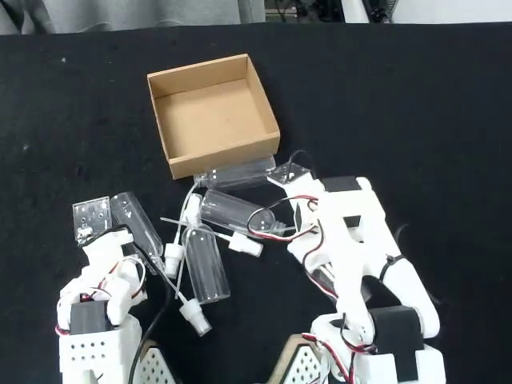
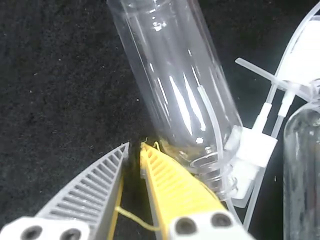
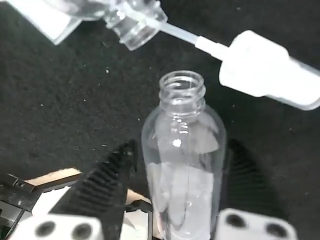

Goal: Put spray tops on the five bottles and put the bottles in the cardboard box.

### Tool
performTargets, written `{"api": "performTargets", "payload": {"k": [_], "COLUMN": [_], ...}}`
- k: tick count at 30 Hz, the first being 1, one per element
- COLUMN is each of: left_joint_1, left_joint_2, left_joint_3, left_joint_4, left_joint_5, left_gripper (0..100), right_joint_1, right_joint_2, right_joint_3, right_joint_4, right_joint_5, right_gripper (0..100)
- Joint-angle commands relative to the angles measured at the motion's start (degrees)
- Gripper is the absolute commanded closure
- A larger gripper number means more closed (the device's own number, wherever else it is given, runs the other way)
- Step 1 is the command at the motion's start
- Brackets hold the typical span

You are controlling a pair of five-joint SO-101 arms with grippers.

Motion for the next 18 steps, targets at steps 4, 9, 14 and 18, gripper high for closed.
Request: {"api": "performTargets", "payload": {"k": [4, 9, 14, 18], "left_joint_1": [-0.31, -0.31, -0.31, -0.31], "left_joint_2": [-0.70, -0.70, -0.70, -0.70], "left_joint_3": [0.92, 0.92, 0.92, 0.92], "left_joint_4": [0.79, 0.79, 0.79, 0.79], "left_joint_5": [-0.62, -0.62, -0.62, -0.62], "left_gripper": [97, 97, 97, 97], "right_joint_1": [1.41, 1.41, 1.41, 1.41], "right_joint_2": [0.40, -0.13, -0.13, -0.13], "right_joint_3": [-2.77, -3.30, -6.20, -11.47], "right_joint_4": [-1.23, -0.70, 3.16, 8.97], "right_joint_5": [-0.35, -0.26, -0.18, -0.18], "right_gripper": [89.4, 97.0, 98.7, 98.7]}}
